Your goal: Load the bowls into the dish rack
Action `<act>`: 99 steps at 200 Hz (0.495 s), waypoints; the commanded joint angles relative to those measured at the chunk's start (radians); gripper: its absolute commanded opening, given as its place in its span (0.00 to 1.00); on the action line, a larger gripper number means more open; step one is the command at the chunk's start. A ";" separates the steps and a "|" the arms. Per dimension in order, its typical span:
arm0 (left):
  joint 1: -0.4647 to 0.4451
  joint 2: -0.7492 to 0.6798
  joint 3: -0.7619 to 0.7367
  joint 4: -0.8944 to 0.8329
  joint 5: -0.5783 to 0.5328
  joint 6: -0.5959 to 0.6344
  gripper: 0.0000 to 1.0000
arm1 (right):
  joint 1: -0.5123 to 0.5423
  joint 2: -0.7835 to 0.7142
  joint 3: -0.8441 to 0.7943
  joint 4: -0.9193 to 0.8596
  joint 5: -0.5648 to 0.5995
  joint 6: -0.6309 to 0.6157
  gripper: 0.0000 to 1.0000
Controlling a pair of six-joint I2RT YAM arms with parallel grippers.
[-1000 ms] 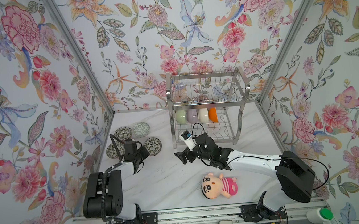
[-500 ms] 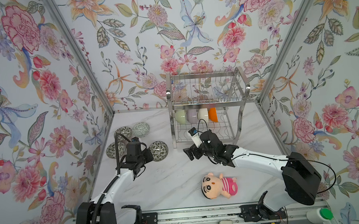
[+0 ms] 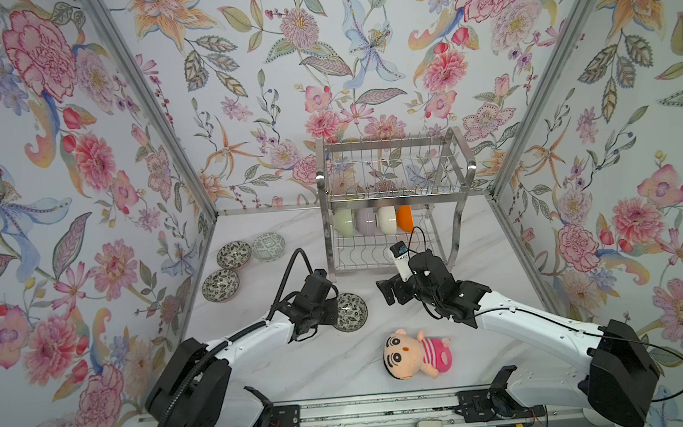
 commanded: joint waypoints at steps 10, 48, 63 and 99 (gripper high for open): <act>-0.038 0.110 0.119 0.081 -0.026 0.003 0.00 | -0.014 -0.045 -0.044 -0.038 0.013 0.036 0.99; -0.053 0.219 0.196 0.074 -0.018 0.031 0.03 | -0.023 -0.036 -0.062 -0.031 -0.003 0.051 0.99; -0.056 0.228 0.202 0.078 -0.018 0.033 0.11 | -0.020 -0.027 -0.065 -0.025 -0.009 0.059 0.99; -0.055 0.235 0.225 0.070 -0.031 0.050 0.22 | -0.020 -0.002 -0.053 -0.012 -0.029 0.069 0.99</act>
